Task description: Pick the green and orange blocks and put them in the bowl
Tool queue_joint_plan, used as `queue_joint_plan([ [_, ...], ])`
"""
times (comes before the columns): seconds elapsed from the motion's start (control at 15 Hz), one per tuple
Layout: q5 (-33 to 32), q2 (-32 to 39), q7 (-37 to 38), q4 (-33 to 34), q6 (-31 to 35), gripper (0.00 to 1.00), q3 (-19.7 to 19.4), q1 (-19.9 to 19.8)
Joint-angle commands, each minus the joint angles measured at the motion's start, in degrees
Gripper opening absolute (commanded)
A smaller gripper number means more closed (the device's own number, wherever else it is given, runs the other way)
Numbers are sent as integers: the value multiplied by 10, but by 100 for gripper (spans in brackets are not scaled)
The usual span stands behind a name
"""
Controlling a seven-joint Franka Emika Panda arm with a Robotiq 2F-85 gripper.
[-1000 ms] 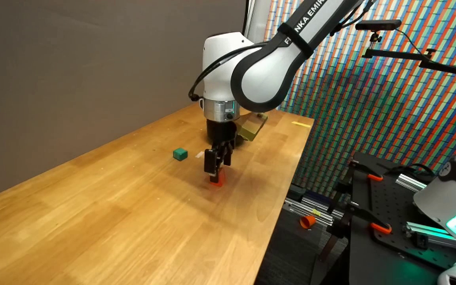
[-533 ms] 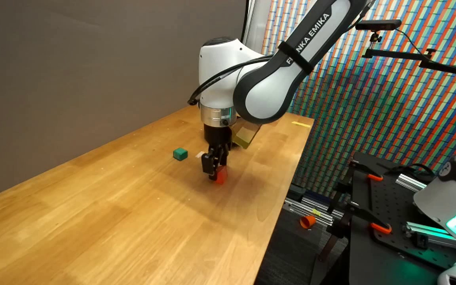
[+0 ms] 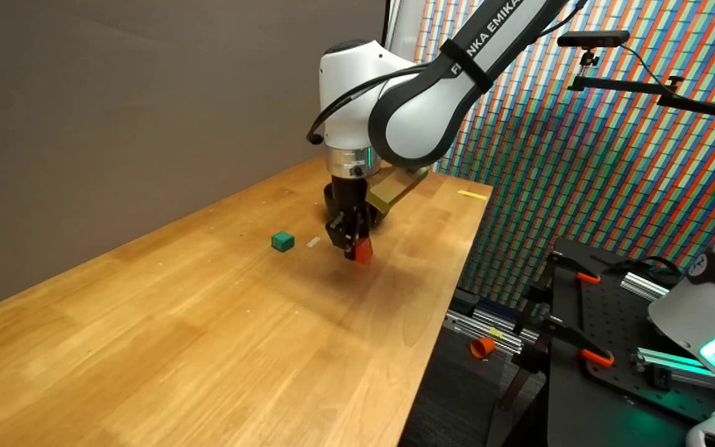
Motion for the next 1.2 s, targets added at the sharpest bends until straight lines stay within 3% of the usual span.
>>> queue_joint_plan([
  [0.0, -61, -62, 63, -19, -8, 21, -51, 11],
  [0.33, -165, -55, 104, 35, -21, 21, -88, -6],
  [0.53, -161, -34, 92, 65, -15, 22, -81, -37],
  [0.6, -153, -25, 87, 75, -18, 71, -78, -48],
  [0.67, -136, -17, 72, 84, -18, 71, -70, -62],
  [0.93, -68, 18, 16, 121, -47, 100, -23, -90],
  [1.13, 9, 48, -43, 163, -84, 100, 27, -100],
])
